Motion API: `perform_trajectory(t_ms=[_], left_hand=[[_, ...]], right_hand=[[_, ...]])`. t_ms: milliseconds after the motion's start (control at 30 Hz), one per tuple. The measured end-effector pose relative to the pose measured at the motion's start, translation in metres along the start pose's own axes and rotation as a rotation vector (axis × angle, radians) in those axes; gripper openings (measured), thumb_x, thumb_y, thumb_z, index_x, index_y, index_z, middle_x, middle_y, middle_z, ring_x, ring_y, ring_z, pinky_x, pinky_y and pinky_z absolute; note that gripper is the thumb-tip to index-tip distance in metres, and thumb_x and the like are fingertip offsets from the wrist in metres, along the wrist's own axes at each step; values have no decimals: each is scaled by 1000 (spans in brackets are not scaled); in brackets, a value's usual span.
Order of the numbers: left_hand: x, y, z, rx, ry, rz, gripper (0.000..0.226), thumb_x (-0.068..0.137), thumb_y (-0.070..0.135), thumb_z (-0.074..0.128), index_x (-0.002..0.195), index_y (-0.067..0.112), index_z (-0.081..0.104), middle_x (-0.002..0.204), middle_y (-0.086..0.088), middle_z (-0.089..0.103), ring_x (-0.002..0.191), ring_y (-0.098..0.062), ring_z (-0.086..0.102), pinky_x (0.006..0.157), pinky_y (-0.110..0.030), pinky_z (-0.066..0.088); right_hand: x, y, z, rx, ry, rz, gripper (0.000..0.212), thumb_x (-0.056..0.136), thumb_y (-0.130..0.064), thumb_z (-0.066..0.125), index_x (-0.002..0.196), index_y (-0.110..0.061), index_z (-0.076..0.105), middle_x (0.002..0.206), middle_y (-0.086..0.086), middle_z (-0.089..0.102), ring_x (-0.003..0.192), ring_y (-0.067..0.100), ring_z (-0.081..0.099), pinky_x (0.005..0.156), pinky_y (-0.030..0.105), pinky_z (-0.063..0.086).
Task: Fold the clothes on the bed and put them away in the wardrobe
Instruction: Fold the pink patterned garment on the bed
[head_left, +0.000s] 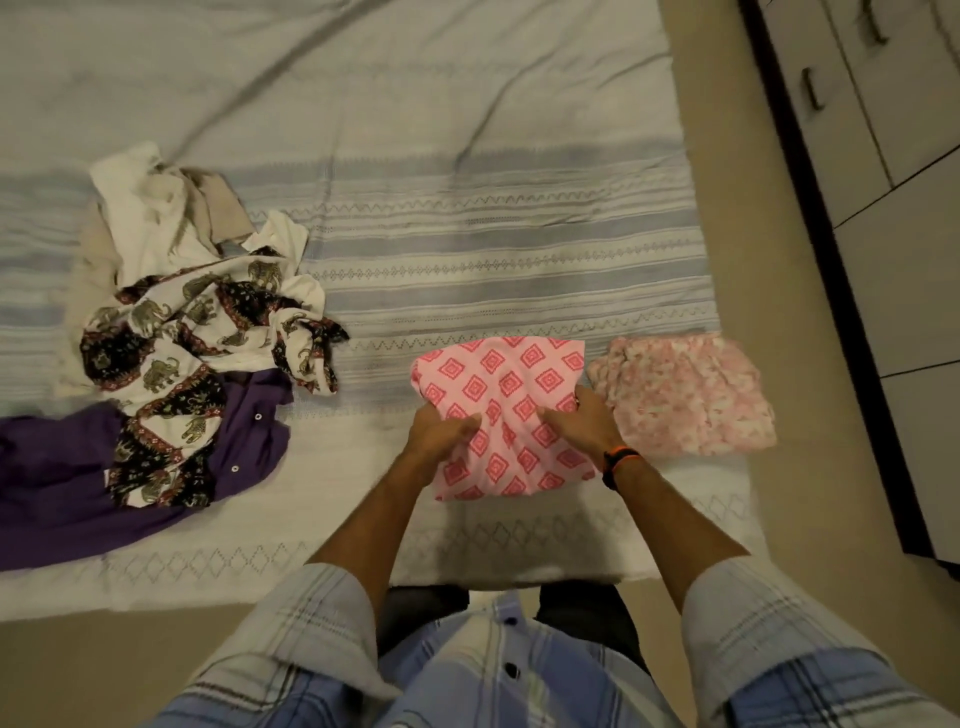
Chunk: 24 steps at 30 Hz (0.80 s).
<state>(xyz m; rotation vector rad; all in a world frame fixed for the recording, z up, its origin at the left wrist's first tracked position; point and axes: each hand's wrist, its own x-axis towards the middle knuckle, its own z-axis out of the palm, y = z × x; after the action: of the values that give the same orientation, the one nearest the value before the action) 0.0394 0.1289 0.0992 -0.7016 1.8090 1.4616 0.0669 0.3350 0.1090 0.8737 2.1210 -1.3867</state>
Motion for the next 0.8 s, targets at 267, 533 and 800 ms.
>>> perform_trajectory(t_ms=[267, 533, 800], left_hand=[[-26, 4, 119, 7, 45, 1, 35, 84, 11, 72, 118, 11, 64, 113, -6, 71, 101, -27, 67, 79, -39, 56], [-36, 11, 226, 23, -30, -6, 32, 87, 8, 67, 119, 12, 63, 112, -5, 71, 99, -24, 67, 60, -29, 52], [-10, 23, 290, 54, -60, -48, 29, 87, 6, 65, 115, 15, 63, 107, -3, 71, 100, -24, 66, 62, -31, 51]], right_hand=[[4, 46, -116, 6, -45, -28, 28, 85, -21, 73, 112, -18, 67, 108, -1, 72, 96, 21, 69, 90, 41, 56], [10, 97, -213, -4, -9, 29, 25, 84, -18, 73, 109, -19, 67, 106, 1, 72, 96, 22, 68, 88, 38, 55], [40, 123, -265, 1, 26, 86, 16, 86, -17, 68, 100, -24, 63, 101, -2, 70, 91, 19, 67, 78, 31, 52]])
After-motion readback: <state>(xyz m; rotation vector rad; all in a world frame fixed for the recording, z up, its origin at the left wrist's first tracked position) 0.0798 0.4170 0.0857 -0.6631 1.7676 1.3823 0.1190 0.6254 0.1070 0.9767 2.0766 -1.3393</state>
